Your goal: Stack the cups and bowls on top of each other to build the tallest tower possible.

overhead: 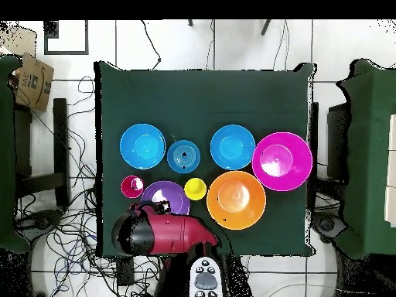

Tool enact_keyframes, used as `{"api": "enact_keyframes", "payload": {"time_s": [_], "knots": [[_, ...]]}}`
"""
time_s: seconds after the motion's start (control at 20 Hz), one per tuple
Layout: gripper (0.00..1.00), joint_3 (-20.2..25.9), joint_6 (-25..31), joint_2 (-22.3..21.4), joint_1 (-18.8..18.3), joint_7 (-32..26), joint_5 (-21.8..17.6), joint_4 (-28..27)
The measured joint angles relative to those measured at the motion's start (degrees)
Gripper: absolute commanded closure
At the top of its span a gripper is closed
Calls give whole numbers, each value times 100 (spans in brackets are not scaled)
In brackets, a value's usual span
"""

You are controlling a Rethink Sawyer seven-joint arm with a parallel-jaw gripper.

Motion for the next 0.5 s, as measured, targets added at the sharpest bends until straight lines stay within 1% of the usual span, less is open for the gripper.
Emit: {"api": "enact_keyframes", "payload": {"time_s": [0.4,0.5], "knots": [[0,-87,0,-1,144,153,0,-1],[0,-126,-17,3,250,245,1,-1]]}}
